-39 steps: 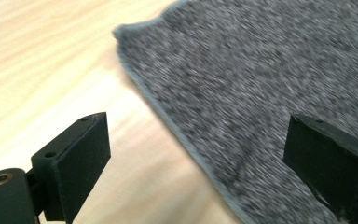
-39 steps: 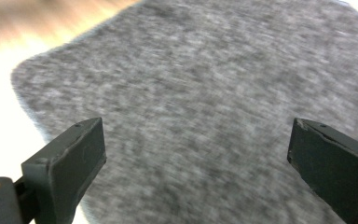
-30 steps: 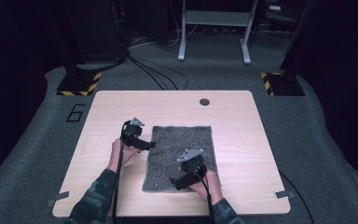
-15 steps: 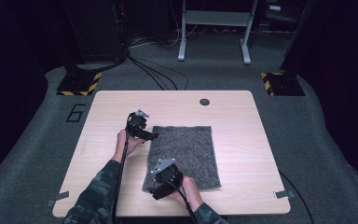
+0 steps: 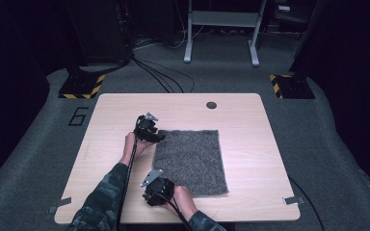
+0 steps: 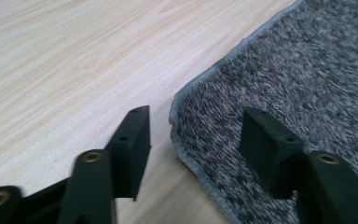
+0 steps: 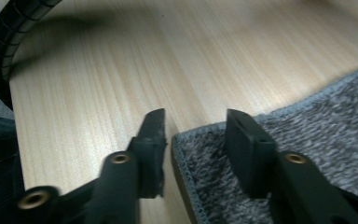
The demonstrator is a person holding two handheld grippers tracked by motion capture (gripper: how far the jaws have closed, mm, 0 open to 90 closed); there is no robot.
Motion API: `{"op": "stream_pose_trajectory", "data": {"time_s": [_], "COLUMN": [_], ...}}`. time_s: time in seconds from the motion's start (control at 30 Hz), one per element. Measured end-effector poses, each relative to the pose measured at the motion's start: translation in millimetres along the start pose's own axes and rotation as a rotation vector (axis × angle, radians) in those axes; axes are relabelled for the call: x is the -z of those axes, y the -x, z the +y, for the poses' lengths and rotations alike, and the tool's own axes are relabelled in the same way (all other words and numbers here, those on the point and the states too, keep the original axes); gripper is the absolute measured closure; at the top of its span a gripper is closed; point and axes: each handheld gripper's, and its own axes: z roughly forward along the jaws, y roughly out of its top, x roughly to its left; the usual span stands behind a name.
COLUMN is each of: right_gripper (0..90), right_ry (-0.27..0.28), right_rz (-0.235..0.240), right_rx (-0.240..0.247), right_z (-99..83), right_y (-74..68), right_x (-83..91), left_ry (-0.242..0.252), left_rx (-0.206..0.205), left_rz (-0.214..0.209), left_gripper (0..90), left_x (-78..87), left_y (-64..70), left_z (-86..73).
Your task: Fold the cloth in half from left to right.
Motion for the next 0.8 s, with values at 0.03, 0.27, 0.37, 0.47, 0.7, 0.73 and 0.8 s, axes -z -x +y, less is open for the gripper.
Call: {"op": "stream_pose_trajectory", "data": {"time_s": [0.03, 0.27, 0.37, 0.47, 0.7, 0.73, 0.8], "right_gripper": [62.8, 77.3, 82.3, 86.1, 87.0, 87.1, 87.1], "right_ry": [-0.016, -0.001, 0.000, 0.020, 0.021, 0.027, 0.022], "right_rz": [0.011, -0.001, 0.004, -0.004, 0.014, 0.014, 0.013], "right_rx": [0.001, -0.012, -0.017, -0.025, -0.044, -0.047, -0.072], "right_z": [0.3, -1.9, -3.0, -5.2, -8.9, -9.3, -9.4], "right_y": [-0.1, 0.2, 0.8, 1.3, 1.6, 2.0, 0.8], "right_x": [0.2, -1.5, -0.8, -1.0, 6.1, 7.2, 9.8], "left_ry": [-0.009, -0.013, -0.007, -0.003, 0.014, 0.017, 0.019], "left_rx": [-0.008, -0.018, -0.018, -0.029, -0.031, -0.022, -0.014], "left_rz": [0.007, 0.020, 0.025, 0.030, 0.053, 0.058, 0.055], "left_gripper": [48.3, 66.4, 75.4, 82.5, 87.7, 87.7, 87.7], "left_x": [-1.3, -9.0, -10.3, -11.4, -8.7, -8.3, -7.3], "left_y": [0.9, 1.5, 2.6, 4.4, 6.5, 6.6, 6.3], "left_z": [0.3, 0.8, 1.0, 1.7, 4.2, 4.3, 4.6]}}
